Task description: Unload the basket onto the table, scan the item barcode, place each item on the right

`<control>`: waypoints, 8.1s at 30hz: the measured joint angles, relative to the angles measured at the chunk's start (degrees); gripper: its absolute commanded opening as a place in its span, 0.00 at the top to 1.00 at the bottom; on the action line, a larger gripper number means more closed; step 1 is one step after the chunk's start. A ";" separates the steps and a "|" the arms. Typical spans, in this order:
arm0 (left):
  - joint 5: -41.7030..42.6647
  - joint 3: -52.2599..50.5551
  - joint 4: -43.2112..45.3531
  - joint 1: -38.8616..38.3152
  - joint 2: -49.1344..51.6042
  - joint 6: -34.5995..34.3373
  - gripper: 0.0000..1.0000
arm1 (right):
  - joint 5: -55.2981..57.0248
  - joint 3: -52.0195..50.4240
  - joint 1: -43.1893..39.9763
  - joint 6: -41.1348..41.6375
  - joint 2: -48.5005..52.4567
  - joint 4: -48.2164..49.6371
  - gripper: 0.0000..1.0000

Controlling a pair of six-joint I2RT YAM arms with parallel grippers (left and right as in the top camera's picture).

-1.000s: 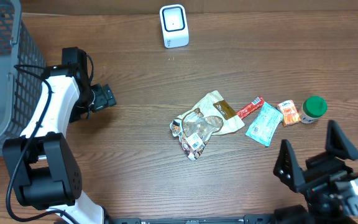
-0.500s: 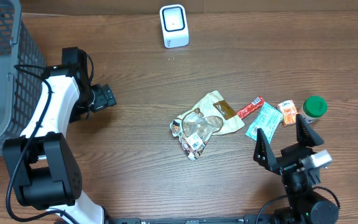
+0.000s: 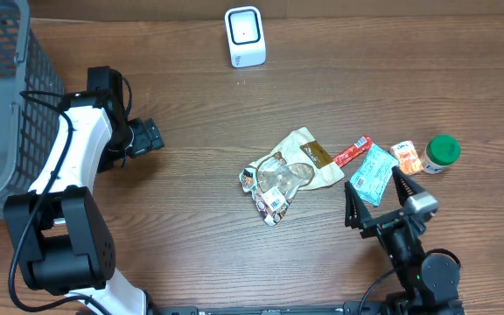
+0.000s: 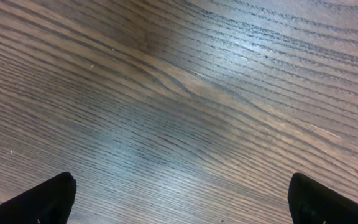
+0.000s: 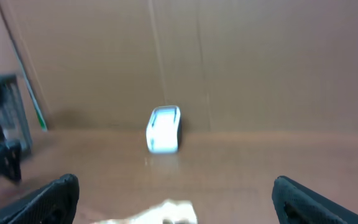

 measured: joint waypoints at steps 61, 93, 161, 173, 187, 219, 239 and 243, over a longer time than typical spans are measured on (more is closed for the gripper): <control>0.00 -0.04 -0.02 0.00 -3.30 0.00 0.00 | 0.07 0.00 -8.20 0.02 0.00 -5.31 0.00; 0.00 -9.11 -0.44 -0.04 -69.57 0.00 0.00 | 0.07 0.00 -8.20 0.00 0.00 -5.33 0.00; 2.56 -77.11 52.22 -0.44 -104.06 20.72 0.00 | 0.09 0.00 -8.20 0.00 0.00 -5.31 0.00; 2.56 -77.11 52.22 -0.42 -104.06 21.24 0.00 | 0.09 0.00 -8.20 0.00 0.00 -5.31 0.00; 2.56 -77.11 52.22 -0.42 -104.06 21.24 0.00 | 0.07 0.00 -8.20 0.02 0.00 -5.31 0.00; 2.56 -77.11 52.22 -0.42 -104.06 21.24 0.00 | 0.07 0.00 -8.20 0.00 0.00 -5.31 0.00; 2.56 -77.11 52.22 -0.42 -104.06 21.24 0.00 | 0.07 0.00 -8.20 0.00 0.00 -5.31 0.00; 2.56 -77.11 52.22 -0.42 -104.06 21.24 0.00 | 0.07 0.00 -8.20 0.00 0.00 -5.29 0.00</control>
